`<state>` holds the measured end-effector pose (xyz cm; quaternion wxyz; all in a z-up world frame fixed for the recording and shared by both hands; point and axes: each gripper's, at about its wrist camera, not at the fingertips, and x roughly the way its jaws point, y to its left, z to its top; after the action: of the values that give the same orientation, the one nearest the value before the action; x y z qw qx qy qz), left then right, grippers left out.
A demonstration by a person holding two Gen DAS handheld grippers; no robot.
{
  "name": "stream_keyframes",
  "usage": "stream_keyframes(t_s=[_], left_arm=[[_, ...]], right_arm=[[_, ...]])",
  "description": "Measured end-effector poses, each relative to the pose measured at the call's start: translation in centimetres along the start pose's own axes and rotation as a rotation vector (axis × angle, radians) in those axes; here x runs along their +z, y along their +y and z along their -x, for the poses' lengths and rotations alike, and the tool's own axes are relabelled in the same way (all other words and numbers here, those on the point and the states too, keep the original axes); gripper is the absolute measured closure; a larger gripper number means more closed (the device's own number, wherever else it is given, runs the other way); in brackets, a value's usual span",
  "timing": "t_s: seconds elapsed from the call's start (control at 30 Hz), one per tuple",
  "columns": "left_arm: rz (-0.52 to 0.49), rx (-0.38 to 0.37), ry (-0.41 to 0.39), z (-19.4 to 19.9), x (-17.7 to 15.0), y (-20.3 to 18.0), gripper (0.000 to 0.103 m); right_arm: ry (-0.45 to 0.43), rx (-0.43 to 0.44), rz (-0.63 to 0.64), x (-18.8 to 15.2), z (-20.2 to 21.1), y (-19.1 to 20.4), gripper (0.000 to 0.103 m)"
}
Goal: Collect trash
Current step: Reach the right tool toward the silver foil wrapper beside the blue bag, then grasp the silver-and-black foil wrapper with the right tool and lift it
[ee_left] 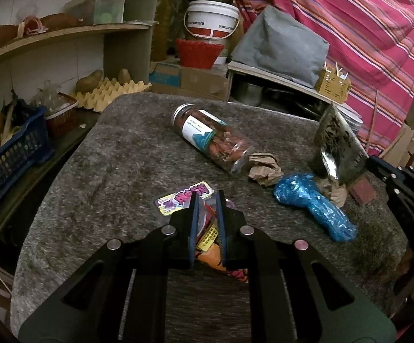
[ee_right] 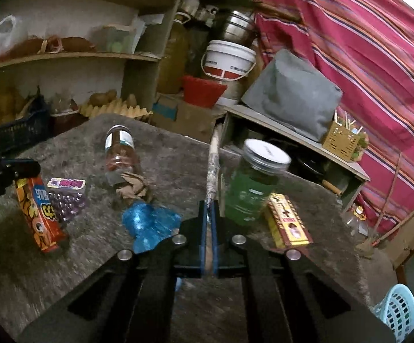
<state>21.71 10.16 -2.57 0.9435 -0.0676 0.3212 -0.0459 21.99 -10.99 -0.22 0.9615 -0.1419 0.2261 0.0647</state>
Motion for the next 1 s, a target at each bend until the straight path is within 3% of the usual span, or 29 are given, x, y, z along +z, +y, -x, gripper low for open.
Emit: stream_keyframes(t_s=[0.37,0.6,0.93,1.0], left_arm=[[-0.060,-0.049,-0.040,2.2,0.2,-4.9,0.096],[-0.090,-0.053,-0.048,3.5,0.6,-7.7,0.097],[-0.161,-0.137,-0.097,5.5,1.6,-15.4,0.097],[-0.170,-0.161,-0.098,5.5,1.6,-16.9,0.097]], right_arm=[[0.051,0.023,-0.080,-2.9,2.1,-4.9,0.100],[0.034,0.007,-0.144,-4.2,4.4,-9.2,0.100],[0.009,-0.011,-0.239,-5.8,7.2,-14.2,0.102],[0.057,0.006,-0.269,-6.5,6.7,-15.1,0.101]])
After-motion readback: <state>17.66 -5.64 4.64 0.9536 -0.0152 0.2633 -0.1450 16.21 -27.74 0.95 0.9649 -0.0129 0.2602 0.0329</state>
